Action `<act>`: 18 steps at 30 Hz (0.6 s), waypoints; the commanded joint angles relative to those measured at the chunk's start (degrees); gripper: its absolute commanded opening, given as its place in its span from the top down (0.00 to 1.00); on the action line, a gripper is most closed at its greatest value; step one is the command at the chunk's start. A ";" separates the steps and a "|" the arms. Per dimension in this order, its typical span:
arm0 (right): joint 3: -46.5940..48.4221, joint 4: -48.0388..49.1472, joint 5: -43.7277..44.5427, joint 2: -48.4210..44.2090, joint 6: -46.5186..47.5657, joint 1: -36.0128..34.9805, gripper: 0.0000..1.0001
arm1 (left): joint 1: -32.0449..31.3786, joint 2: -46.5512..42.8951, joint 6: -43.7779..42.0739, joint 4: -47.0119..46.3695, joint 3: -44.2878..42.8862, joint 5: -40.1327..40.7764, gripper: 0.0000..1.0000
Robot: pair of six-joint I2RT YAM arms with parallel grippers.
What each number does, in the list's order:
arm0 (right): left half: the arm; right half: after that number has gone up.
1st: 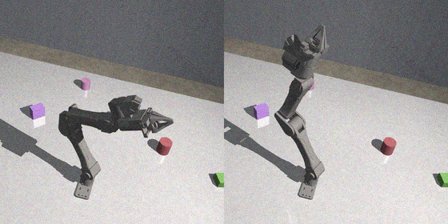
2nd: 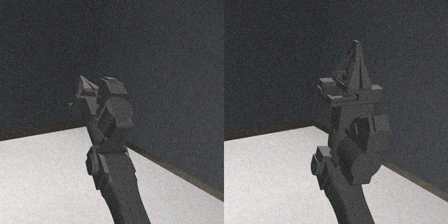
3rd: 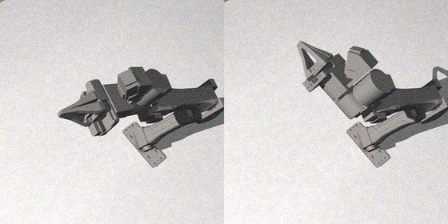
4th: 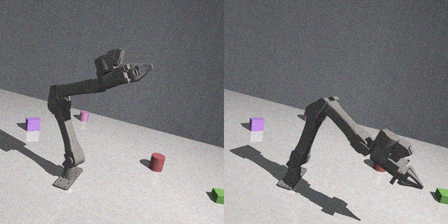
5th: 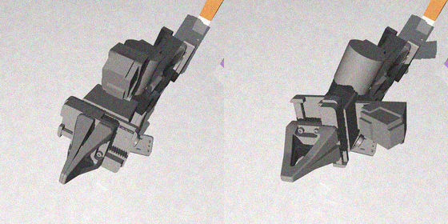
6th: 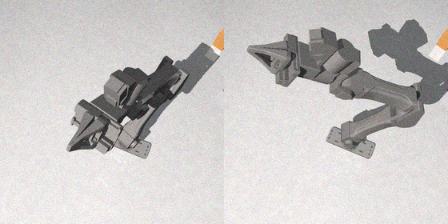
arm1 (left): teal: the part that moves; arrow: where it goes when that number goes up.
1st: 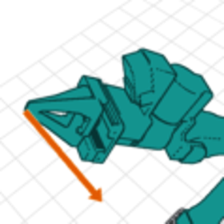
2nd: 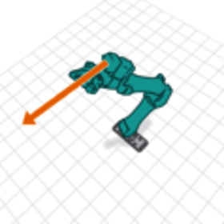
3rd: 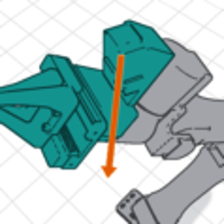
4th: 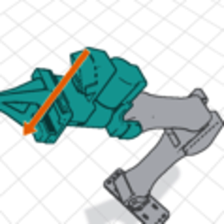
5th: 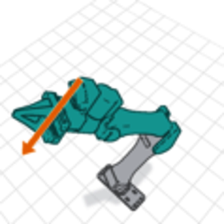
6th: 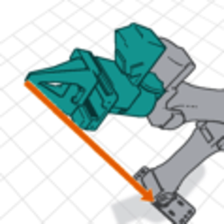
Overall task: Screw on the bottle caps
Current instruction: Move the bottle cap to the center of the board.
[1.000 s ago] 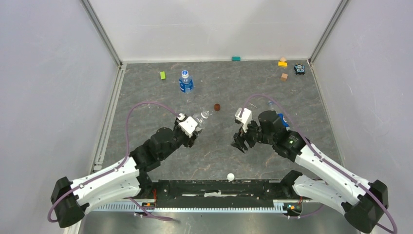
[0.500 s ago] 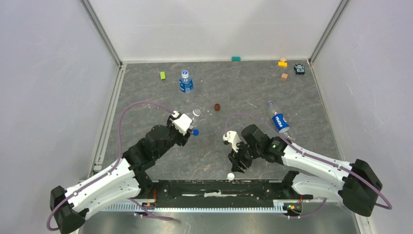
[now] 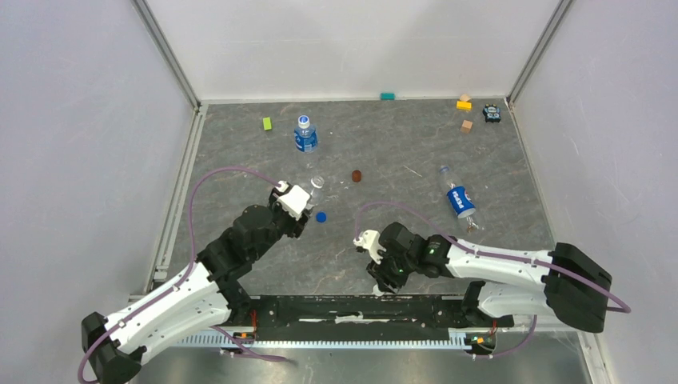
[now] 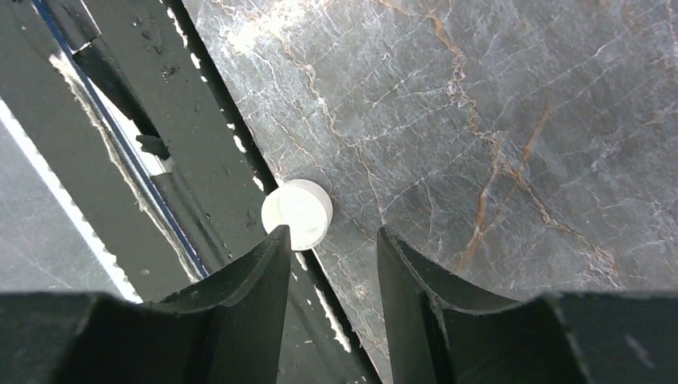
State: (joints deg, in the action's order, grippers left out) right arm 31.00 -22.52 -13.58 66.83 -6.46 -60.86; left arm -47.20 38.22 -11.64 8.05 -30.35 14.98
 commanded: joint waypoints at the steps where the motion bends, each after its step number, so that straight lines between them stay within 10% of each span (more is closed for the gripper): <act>1: 1.90 3.03 4.44 2.42 -2.13 -2.20 0.52 | 0.35 -1.06 -1.08 -1.99 0.35 0.68 0.77; 18: 10.13 -1.65 19.00 7.67 5.94 0.73 1.00 | 0.39 -1.15 0.19 -1.35 0.25 -0.83 0.77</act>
State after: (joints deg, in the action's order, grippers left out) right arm 37.30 -23.29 0.51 72.93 -4.73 -63.79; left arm -47.20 37.39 -11.62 8.05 -30.00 14.87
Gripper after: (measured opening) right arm 0.006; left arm 0.635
